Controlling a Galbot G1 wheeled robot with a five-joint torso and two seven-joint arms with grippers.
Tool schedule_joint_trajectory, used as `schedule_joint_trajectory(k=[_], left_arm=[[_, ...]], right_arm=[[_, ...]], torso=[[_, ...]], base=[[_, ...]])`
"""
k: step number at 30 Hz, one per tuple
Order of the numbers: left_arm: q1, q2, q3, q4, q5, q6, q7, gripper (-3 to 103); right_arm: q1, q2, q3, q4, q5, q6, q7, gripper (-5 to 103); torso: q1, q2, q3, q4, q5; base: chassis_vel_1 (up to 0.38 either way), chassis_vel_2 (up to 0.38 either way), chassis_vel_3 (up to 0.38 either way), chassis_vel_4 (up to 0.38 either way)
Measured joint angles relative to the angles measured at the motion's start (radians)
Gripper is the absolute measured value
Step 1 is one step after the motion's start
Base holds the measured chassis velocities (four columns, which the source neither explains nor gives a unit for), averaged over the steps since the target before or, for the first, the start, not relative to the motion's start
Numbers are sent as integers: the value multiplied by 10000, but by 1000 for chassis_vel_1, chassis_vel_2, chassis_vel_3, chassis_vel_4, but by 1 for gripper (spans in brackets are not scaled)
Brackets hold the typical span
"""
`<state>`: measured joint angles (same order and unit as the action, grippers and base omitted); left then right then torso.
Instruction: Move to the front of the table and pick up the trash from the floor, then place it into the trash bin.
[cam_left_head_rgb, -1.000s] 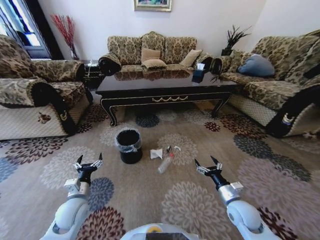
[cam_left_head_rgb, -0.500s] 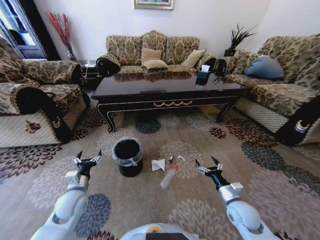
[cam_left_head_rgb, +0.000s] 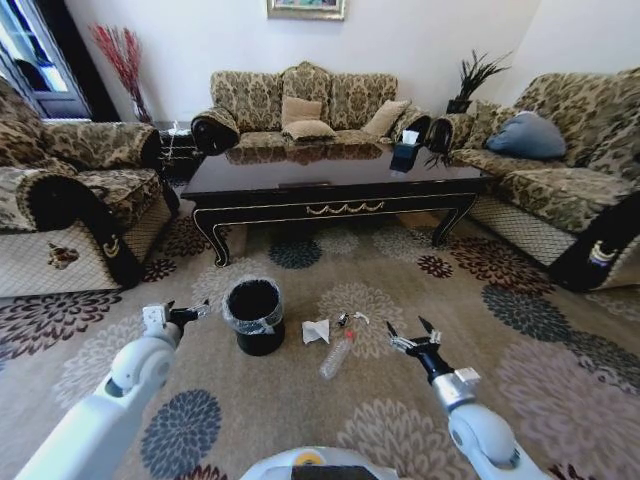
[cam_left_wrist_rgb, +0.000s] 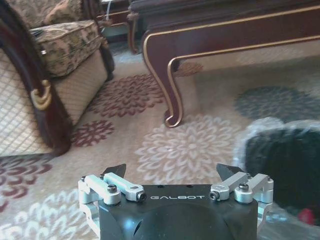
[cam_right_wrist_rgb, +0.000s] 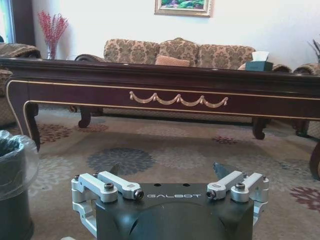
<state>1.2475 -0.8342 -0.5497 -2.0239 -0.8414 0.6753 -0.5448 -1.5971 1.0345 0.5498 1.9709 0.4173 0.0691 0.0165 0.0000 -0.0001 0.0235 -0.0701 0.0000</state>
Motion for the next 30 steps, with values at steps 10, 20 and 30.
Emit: schedule_joint_trajectory(k=[10, 20, 30], left_arm=[[-2018, -228, 1242, 894, -3139, 687, -1630, 100], [-4071, -692, 2625, 2228, -6407, 657, -3640, 100], [-5252, -883, 3589, 3492, -7604, 626, -4380, 100]], right_arm=[[-28, 13, -106, -112, -19, -1, 2, 100], [-148, 57, 10, -81, -40, -1, 41, 100], [-199, 176, 35, -103, -93, 2, 63, 100]], torso=[[0, 0, 1, -7, -1], [0, 0, 1, -6, 0], [0, 0, 1, -6, 1]], base=[[0, 0, 0, 0], [0, 0, 0, 0], [0, 0, 0, 0]])
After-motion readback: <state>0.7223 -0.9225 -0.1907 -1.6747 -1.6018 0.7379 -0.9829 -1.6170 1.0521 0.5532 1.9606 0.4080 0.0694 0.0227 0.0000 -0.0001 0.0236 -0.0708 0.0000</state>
